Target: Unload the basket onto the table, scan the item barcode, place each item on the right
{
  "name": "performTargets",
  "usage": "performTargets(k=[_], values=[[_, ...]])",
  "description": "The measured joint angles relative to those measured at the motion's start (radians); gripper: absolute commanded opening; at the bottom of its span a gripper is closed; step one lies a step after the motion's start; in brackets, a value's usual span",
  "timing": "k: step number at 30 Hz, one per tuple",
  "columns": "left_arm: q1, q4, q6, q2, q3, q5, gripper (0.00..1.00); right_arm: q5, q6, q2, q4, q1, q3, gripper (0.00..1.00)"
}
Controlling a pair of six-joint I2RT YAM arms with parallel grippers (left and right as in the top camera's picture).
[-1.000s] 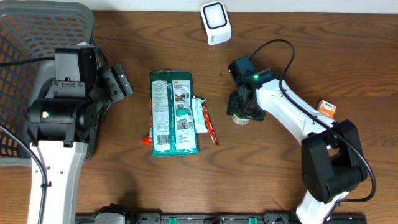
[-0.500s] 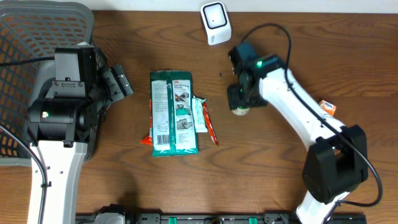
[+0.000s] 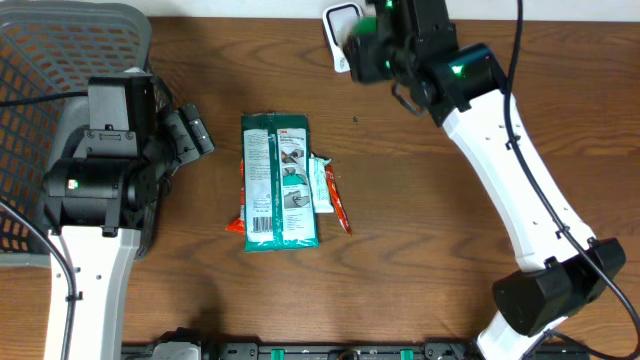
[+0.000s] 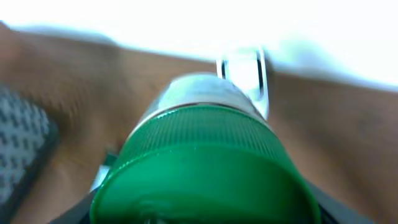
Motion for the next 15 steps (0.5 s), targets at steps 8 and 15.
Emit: performTargets(k=[8, 15], values=[[0.000, 0.000, 0.000, 0.000, 0.000, 0.000, 0.91, 0.027, -0.006, 0.056, 0.369, -0.024, -0.048, 0.21], [0.000, 0.000, 0.000, 0.000, 0.000, 0.000, 0.92, 0.044, -0.007, 0.249, 0.645, -0.026, -0.064, 0.14]])
